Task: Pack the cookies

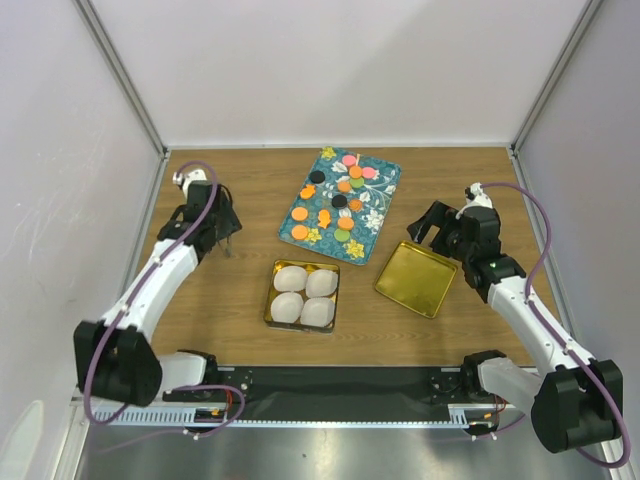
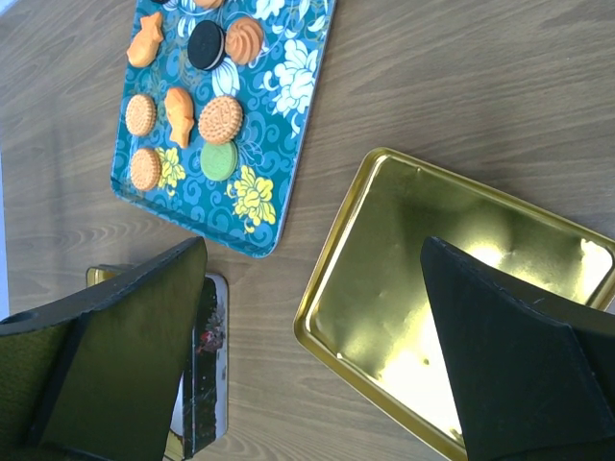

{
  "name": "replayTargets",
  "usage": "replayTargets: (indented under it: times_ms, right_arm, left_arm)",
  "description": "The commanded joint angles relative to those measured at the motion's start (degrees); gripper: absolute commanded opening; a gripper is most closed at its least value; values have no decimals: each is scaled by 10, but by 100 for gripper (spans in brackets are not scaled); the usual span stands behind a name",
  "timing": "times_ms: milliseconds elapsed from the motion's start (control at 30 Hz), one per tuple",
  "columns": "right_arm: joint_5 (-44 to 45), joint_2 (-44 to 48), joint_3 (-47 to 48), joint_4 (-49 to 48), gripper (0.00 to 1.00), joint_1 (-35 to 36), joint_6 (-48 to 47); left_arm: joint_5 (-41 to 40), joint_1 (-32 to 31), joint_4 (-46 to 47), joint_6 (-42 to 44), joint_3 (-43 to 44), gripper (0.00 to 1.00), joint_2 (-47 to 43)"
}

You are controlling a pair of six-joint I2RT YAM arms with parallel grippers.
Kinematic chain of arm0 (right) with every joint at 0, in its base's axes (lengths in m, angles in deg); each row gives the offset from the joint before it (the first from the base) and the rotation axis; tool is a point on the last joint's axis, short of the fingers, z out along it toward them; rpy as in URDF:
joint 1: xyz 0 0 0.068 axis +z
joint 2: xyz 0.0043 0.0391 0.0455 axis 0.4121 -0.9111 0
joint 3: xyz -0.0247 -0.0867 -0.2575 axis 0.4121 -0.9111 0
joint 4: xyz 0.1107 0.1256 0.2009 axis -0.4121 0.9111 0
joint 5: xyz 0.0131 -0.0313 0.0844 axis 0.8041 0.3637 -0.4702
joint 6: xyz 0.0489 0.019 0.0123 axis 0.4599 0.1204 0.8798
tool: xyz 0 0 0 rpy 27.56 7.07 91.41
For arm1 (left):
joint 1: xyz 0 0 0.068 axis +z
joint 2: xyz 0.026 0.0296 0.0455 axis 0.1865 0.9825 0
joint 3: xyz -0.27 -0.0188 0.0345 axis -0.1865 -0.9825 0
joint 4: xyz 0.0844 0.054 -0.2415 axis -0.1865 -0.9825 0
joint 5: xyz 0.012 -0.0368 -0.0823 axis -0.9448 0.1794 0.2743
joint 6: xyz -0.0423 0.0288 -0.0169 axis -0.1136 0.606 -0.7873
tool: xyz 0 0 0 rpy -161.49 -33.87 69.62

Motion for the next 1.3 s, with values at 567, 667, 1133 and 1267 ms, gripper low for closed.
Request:
replayTargets:
  times_ms: [567, 667, 1133, 1267]
  right_arm:
    - [1, -14, 17, -1, 100, 0, -11]
    - [3, -14, 18, -1, 100, 1, -11]
    - [9, -21, 19, -1, 100, 1, -13]
    - [8, -21, 19, 1, 100, 0, -13]
  left_arm:
    - [28, -190, -125, 77, 149, 55, -51]
    - [20, -221, -126, 80, 177, 55, -4]
    - [22, -274, -116, 95, 254, 52, 160]
    - [28, -276, -104, 93, 262, 52, 194]
